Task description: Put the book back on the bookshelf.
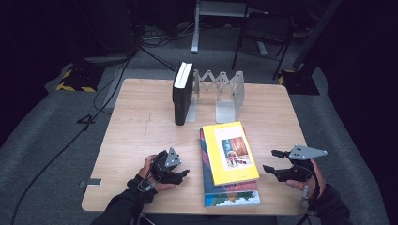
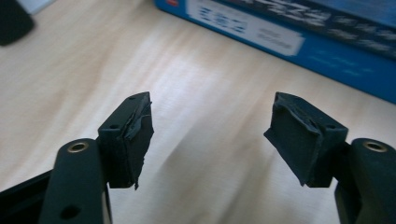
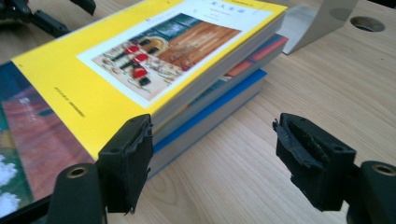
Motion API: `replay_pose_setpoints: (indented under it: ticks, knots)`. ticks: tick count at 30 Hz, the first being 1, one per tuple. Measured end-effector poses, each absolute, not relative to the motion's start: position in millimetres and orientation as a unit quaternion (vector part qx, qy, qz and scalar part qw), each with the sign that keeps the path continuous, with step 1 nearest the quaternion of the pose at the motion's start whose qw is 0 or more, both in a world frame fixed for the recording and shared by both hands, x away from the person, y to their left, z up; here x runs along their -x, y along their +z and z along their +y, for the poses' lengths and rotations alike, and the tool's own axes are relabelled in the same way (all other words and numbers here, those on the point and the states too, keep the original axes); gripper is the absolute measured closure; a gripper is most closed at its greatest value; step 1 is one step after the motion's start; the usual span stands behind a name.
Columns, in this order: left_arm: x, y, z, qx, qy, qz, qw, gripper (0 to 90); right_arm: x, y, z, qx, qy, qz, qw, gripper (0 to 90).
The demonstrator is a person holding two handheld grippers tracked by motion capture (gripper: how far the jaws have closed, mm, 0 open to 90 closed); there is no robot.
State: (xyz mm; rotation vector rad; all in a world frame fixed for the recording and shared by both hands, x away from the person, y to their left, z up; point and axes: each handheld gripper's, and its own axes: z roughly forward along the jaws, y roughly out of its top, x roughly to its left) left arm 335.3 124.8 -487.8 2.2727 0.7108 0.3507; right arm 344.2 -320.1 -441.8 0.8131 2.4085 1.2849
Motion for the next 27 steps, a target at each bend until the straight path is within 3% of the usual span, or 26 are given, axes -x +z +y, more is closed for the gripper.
replay_pose_setpoints:
  ticks: [6,15,23,27]
  knots:
    - [-326,-495,123,-0.892,0.106,0.269,0.348,22.5,-343,-433,-307,-0.275,0.443,0.840,0.151,27.3]
    - [-329,-500,124,-0.892,0.097,0.276,0.344,21.0,-345,-425,-281,-0.257,0.437,0.850,0.141,27.3]
    - [-342,-502,121,-0.889,0.102,0.276,0.350,20.2,-361,-438,-264,-0.259,0.404,0.873,0.089,26.3]
    - [-345,-503,121,-0.888,0.103,0.276,0.353,19.6,-371,-444,-262,-0.276,0.397,0.874,0.057,20.5]
